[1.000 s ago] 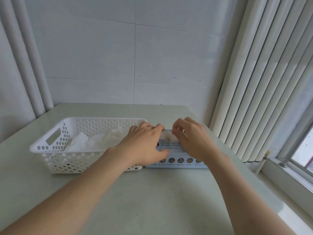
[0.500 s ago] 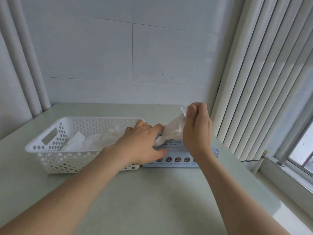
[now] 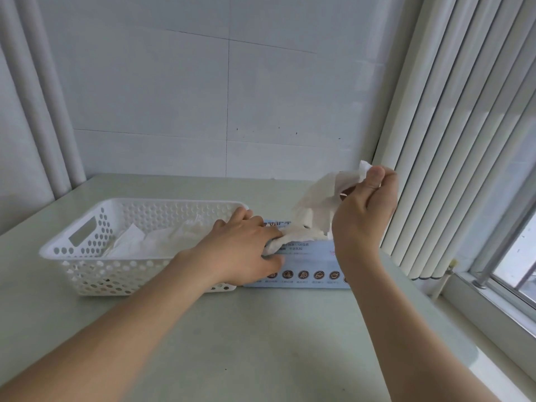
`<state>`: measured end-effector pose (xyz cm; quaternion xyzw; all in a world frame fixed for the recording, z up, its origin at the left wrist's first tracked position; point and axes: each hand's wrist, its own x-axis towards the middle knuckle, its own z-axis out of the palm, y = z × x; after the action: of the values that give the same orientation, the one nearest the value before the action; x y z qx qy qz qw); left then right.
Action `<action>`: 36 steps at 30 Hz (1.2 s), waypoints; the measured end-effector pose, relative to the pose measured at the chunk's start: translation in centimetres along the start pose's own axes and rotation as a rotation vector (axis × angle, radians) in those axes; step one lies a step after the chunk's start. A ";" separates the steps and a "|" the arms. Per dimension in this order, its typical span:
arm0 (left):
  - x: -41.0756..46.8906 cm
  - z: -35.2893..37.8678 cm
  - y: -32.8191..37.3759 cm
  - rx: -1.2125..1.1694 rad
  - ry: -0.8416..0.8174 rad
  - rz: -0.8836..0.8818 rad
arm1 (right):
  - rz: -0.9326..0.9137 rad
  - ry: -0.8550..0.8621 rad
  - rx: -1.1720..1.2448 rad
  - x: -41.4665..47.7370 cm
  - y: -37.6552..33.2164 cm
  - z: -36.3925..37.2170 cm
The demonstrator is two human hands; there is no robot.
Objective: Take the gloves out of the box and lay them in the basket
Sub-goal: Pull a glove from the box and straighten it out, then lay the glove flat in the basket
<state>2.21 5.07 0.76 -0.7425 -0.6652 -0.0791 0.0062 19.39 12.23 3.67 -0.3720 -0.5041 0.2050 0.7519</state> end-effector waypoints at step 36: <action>-0.4 -5.2 0.3 -1.061 0.502 -0.255 | 0.032 -0.623 -0.050 -5.1 -2.1 1.2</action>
<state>1.86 4.03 5.85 -0.5174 -0.5969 -0.5732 -0.2178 16.12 7.84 2.47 -0.3175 -0.7092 0.3088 0.5486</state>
